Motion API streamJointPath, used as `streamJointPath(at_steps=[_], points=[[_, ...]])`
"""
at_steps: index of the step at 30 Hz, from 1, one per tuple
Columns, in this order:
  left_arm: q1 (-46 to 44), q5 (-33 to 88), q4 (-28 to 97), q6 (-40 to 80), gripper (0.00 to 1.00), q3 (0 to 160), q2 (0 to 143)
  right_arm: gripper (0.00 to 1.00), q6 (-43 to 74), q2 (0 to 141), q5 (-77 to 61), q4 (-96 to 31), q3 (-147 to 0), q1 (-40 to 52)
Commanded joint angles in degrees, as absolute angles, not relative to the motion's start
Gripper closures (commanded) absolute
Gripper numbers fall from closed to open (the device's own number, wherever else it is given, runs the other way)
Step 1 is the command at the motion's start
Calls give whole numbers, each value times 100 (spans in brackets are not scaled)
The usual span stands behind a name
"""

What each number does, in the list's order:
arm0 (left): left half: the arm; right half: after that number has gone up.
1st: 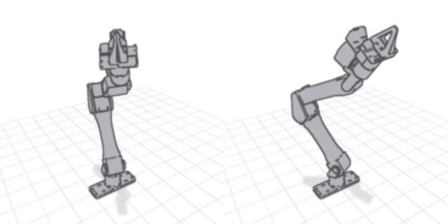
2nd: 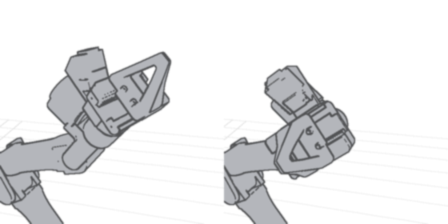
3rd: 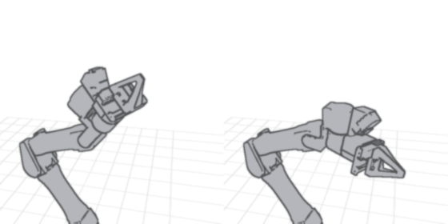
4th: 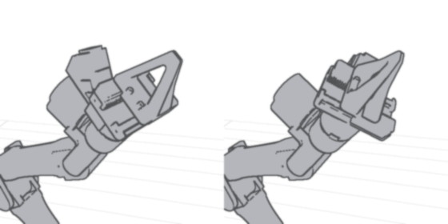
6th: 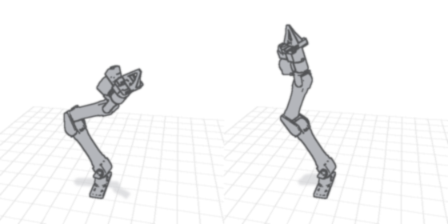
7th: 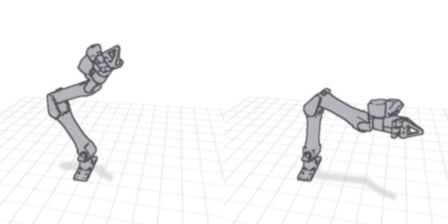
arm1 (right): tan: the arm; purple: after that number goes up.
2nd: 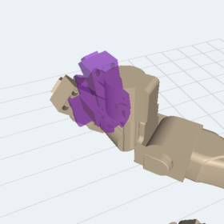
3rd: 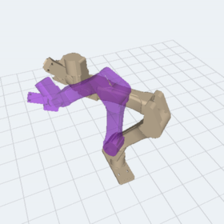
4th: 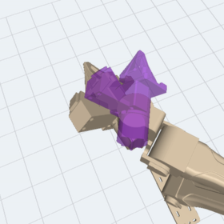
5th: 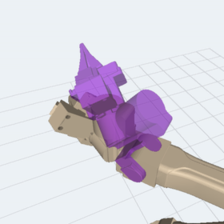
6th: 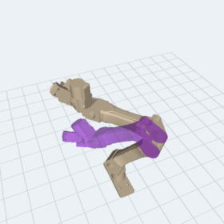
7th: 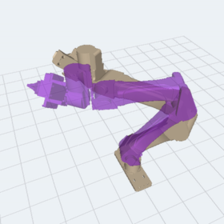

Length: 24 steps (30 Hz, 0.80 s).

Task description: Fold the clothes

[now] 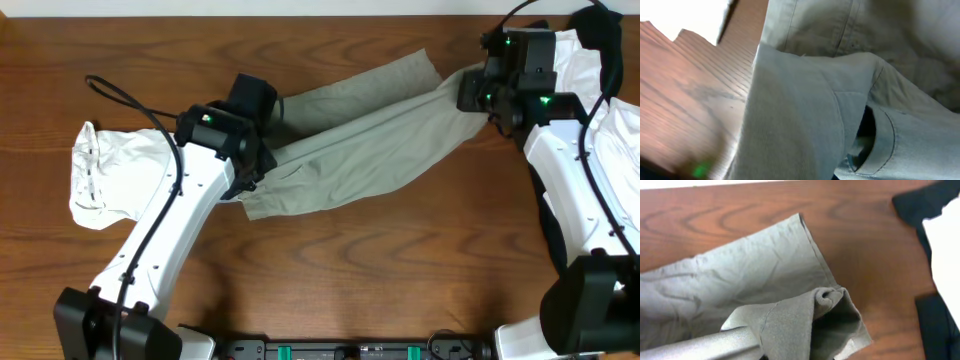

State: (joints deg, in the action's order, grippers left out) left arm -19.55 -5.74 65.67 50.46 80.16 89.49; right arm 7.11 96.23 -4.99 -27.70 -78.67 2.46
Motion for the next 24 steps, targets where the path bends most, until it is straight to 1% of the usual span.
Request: streamJointPath(at_steps=[1, 8, 15, 17, 18, 20, 24], points=[[-1885, -576, 6375, 5537, 94, 7994, 8838, 99, 657, 9800, -198, -2447, -7896, 244], [-1697, -707, 5588, 5854, 94, 7994, 8847, 99, 655, 10189, -200, -2047, -7896, 357], [-1479, -666, 5489, 6298, 94, 7994, 8847, 99, 657, 10276, -202, -1500, -7896, 504], [-1479, -687, 5428, 6471, 93, 7992, 8847, 99, 655, 10278, -200, -1234, -7896, 561], [-1479, -738, 5376, 6549, 89, 7994, 8855, 99, 655, 10283, -198, -1118, -7896, 589], [-1479, -1000, 5266, 6805, 89, 7992, 8884, 99, 657, 10333, -198, -819, -7896, 661], [-1479, -1833, 4963, 7247, 85, 7992, 9045, 99, 657, 10615, -196, -213, -7896, 812]])
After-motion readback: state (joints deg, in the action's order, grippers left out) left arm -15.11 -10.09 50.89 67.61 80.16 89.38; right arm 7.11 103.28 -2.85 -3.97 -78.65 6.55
